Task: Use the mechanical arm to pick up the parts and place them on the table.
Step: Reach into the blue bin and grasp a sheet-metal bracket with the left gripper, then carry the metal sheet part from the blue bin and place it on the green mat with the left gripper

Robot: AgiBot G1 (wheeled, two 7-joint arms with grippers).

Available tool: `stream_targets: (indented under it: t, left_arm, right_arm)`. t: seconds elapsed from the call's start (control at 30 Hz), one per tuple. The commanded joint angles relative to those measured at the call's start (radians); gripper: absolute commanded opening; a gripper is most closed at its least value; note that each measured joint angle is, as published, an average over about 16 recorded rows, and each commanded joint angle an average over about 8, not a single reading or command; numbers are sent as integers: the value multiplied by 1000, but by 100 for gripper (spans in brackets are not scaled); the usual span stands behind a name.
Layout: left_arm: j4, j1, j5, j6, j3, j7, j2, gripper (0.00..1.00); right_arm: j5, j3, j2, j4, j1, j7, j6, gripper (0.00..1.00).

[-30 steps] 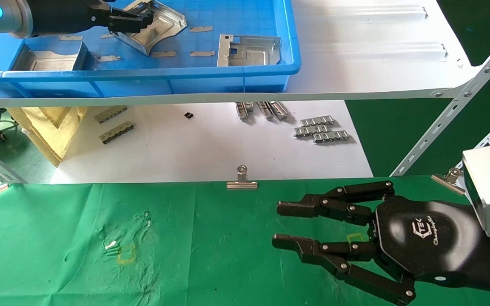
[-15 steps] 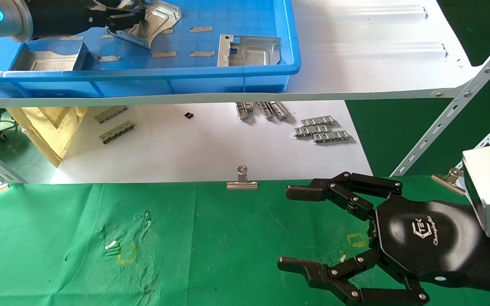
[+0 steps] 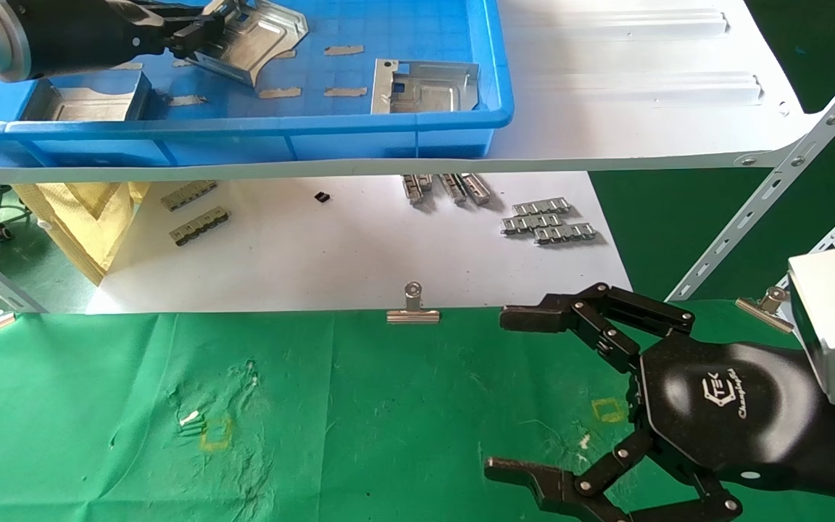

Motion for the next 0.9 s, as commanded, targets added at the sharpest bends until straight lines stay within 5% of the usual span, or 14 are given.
stream_targets:
  t: [0.03, 0.37, 0.63, 0.9]
  left_arm:
    - [-4, -1, -6, 12, -4, 3, -7, 0]
    - [-43, 6, -90, 205, -60, 74, -81, 0]
    - [-103, 44, -168, 561, -103, 188, -157, 0]
    - [-318, 182, -313, 728, -108, 251, -251, 0]
  right_arm:
    - [0, 0, 0, 0, 0, 0, 0, 100]
    - [0, 0, 0, 0, 0, 0, 0, 100]
    - [0, 0, 0, 0, 0, 0, 0, 100]
    - [0, 0, 0, 0, 0, 0, 0, 100]
